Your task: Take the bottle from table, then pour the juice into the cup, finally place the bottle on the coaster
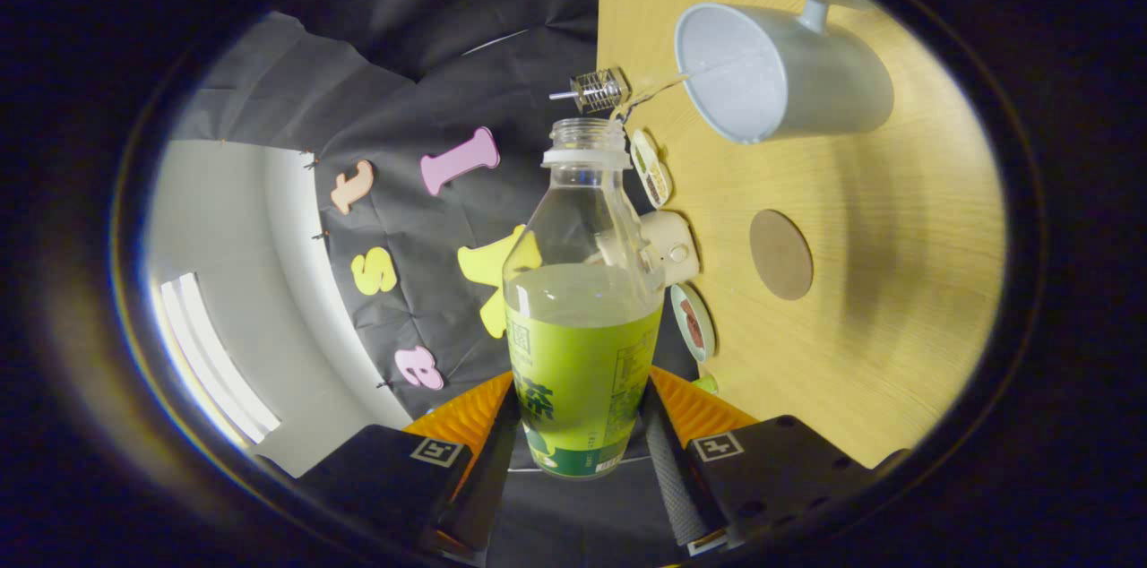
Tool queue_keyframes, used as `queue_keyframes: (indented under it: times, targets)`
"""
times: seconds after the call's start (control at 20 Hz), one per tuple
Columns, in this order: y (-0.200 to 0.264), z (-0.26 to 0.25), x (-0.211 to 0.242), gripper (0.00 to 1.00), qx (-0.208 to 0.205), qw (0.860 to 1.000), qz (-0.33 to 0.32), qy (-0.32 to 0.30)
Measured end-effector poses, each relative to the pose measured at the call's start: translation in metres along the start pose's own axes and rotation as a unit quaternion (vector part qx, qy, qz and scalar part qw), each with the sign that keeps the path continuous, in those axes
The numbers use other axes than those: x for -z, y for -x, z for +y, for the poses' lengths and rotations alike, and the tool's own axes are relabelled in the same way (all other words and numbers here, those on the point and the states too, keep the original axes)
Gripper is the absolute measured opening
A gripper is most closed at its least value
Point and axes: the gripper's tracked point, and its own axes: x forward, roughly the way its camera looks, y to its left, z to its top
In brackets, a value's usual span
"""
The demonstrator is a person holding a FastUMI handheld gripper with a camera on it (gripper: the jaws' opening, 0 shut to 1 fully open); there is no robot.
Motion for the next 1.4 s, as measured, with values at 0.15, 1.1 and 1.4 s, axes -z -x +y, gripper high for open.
queue_keyframes:
  times: [0.15,1.1,1.4]
  targets:
    - [0.0,0.007,-0.001,0.77,-0.01,1.0,0.0,-0.009]
    - [-0.005,0.036,-0.001,0.77,-0.029,0.996,0.005,-0.079]
    - [-0.005,0.04,-0.003,0.77,-0.036,0.995,0.001,-0.098]
